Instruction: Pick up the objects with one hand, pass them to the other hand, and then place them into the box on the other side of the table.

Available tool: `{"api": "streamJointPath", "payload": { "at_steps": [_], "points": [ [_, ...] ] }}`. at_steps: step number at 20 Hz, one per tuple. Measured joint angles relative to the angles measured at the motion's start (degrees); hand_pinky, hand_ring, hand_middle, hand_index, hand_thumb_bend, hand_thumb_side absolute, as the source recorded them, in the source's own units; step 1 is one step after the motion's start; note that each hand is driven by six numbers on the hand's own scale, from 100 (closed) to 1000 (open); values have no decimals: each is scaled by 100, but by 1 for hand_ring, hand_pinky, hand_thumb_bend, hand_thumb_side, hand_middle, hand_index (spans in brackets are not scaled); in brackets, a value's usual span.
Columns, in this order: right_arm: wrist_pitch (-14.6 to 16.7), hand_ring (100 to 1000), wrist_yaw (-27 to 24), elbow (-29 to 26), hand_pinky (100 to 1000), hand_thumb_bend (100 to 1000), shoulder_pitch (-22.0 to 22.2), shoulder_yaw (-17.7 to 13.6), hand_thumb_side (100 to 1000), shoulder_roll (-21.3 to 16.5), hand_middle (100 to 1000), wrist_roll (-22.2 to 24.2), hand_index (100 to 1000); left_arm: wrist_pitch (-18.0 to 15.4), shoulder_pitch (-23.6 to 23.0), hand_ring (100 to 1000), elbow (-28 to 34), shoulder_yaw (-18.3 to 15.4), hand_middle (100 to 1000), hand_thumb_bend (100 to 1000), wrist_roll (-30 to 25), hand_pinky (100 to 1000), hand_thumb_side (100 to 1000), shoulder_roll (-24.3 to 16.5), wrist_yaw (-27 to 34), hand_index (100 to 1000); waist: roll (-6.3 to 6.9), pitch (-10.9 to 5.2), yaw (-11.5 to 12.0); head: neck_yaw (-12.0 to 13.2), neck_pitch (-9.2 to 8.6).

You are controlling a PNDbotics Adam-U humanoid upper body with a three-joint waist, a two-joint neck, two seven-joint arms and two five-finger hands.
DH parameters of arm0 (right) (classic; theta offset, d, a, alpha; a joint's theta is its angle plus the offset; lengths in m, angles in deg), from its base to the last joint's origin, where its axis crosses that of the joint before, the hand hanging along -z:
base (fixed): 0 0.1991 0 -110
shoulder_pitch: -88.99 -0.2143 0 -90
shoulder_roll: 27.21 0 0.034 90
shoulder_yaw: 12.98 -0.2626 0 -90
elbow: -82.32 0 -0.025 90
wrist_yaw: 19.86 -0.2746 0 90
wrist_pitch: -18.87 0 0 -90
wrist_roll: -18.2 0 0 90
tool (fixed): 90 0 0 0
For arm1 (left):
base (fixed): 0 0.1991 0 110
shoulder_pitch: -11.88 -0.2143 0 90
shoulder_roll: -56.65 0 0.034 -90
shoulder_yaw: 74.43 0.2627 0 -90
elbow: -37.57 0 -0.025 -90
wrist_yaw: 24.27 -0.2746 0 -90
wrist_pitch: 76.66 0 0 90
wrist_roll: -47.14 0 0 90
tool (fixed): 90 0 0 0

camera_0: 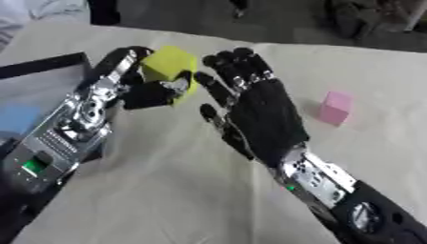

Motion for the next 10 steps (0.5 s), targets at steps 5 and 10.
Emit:
{"api": "streamJointPath", "payload": {
  "at_steps": [5, 10],
  "points": [
    [39, 731, -41, -72, 747, 562, -25, -6, 100, -182, 713, 41, 704, -13, -150, 402, -143, -351, 292, 100, 184, 669, 472, -288, 191, 379, 0, 0, 1, 24, 6],
    [27, 736, -172, -230, 757, 550, -106, -121, 100, -536, 715, 162, 707, -83, -338, 421, -388, -635, 298, 100, 370, 683, 472, -748, 355, 386, -20, -1, -15, 89, 8]
  ]
}}
